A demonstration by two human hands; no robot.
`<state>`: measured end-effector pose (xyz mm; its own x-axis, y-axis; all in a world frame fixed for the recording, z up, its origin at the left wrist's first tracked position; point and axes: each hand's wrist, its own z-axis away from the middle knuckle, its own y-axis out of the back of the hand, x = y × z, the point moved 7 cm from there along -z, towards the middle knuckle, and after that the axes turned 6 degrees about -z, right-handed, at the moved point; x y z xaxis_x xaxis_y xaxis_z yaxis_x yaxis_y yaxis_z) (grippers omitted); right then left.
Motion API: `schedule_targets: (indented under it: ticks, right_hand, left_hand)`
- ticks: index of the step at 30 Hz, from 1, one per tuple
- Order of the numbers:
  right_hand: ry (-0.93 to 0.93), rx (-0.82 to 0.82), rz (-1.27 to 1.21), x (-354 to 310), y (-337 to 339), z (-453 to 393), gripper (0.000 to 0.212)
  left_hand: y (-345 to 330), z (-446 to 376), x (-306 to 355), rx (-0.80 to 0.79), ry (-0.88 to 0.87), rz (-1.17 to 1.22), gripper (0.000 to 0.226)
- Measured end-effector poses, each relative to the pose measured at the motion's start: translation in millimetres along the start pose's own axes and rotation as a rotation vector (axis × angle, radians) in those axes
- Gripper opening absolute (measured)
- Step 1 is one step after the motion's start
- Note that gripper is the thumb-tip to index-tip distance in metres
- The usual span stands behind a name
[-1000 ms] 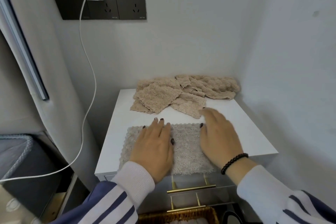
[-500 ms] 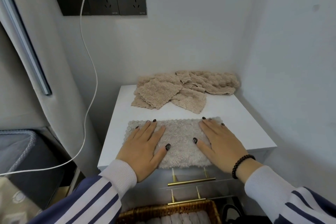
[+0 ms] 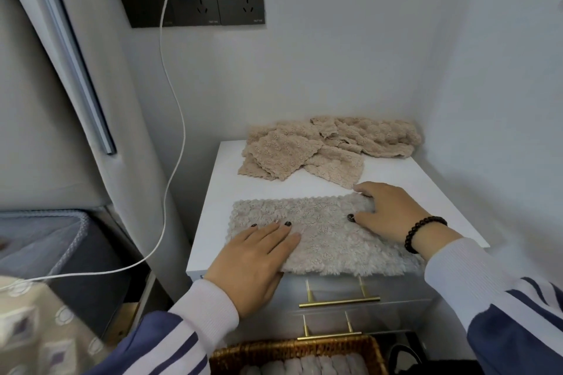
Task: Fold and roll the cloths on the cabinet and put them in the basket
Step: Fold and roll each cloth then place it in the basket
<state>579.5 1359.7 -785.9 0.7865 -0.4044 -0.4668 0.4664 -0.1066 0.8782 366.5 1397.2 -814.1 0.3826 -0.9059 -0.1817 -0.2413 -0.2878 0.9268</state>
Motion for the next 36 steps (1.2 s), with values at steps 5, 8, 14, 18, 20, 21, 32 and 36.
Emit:
schedule_targets:
  ticks: [5, 8, 14, 18, 20, 21, 32, 36]
  right_hand:
    - [-0.083, 0.020, -0.072, 2.3, 2.6, -3.4, 0.021]
    - [-0.115, 0.060, -0.103, 8.0, 6.3, -0.2, 0.036]
    - [-0.207, 0.038, -0.364, 18.2, 9.4, 25.0, 0.023]
    - [-0.180, -0.184, -0.537, 6.3, -6.7, 52.6, 0.067]
    - [-0.153, -0.231, -0.632, -2.0, -7.2, 61.0, 0.071]
    - [-0.141, -0.235, -0.664, -4.6, -5.0, 62.5, 0.066]
    - [-0.009, -0.434, -1.108, -11.7, 5.8, 65.7, 0.032]
    - [0.049, -0.599, -1.116, -20.1, 0.4, 74.2, 0.055]
  left_hand:
    - [13.6, -4.6, -19.3, 0.095, -0.042, 0.015, 0.047]
    - [22.5, -18.6, -36.1, 0.105, 0.023, -0.033, 0.056]
    - [2.4, -34.5, -70.9, 0.035, 0.195, -0.045, 0.052]
    - [-6.7, -31.8, -48.2, 0.058, 0.246, 0.092, 0.068]
    - [3.3, -31.6, -19.4, 0.104, 0.156, 0.154, 0.064]
    - [7.4, -30.3, -5.7, 0.116, 0.093, 0.160, 0.064]
    - [-14.4, -3.5, 26.4, 0.071, -0.116, 0.052, 0.074]
    - [-5.9, -1.4, 37.8, 0.161, -0.038, 0.129, 0.080]
